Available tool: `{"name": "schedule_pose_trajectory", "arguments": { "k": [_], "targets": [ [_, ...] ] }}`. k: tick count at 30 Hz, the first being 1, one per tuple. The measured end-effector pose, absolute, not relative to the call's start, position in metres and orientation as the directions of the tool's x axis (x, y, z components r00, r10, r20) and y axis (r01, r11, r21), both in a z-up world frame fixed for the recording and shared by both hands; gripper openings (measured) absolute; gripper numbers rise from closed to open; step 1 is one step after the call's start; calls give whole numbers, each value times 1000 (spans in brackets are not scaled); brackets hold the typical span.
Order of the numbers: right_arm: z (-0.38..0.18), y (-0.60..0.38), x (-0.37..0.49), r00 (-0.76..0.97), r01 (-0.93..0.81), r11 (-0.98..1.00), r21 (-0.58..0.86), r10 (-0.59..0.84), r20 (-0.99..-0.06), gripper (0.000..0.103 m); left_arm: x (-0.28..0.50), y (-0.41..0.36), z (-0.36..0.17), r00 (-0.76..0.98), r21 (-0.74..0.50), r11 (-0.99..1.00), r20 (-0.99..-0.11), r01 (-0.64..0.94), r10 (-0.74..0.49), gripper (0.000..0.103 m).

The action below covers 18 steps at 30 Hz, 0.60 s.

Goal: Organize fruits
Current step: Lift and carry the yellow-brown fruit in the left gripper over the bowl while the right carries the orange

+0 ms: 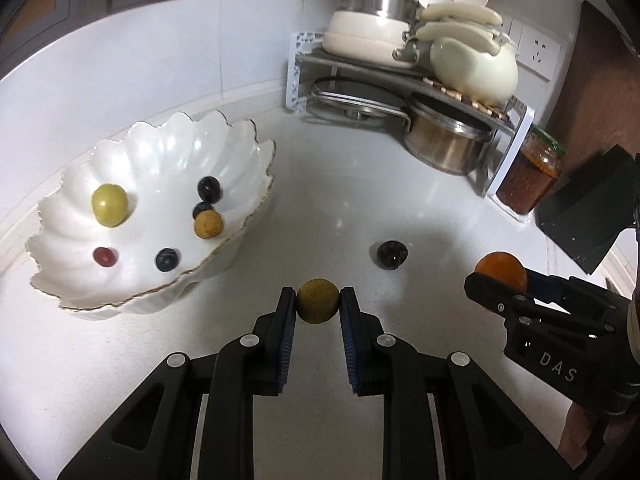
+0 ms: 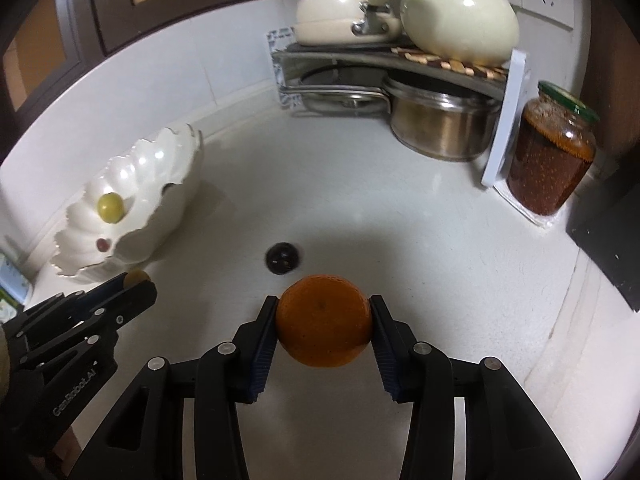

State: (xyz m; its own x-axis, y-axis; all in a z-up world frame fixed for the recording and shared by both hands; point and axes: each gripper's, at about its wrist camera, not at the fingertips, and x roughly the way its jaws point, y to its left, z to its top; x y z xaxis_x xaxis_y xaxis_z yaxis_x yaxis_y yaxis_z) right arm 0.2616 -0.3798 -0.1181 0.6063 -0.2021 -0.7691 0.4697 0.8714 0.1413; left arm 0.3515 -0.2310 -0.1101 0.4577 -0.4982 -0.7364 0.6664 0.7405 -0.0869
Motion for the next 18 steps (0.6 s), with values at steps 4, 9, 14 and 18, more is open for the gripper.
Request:
{"name": "schedule_pose_trajectory", "arguments": {
  "k": [4, 9, 14, 18],
  "targets": [
    [-107, -371, 260, 627, 450, 881, 143, -198, -754, 45, 348, -221, -100, 475, -90, 747, -720, 658, -505, 23],
    [-92, -360, 258, 654, 427, 893, 141, -197, -730, 45, 343, -209, -86, 503, -89, 758, -697, 647, -511, 23],
    [-78, -350, 253, 681, 402, 905, 139, -194, -706, 45, 339, -197, -72, 531, -85, 766, -672, 637, -516, 23],
    [-67, -341, 252, 703, 381, 914, 138, -189, -686, 45, 336, -186, -61, 558, -79, 776, -650, 626, -516, 23]
  ]
}}
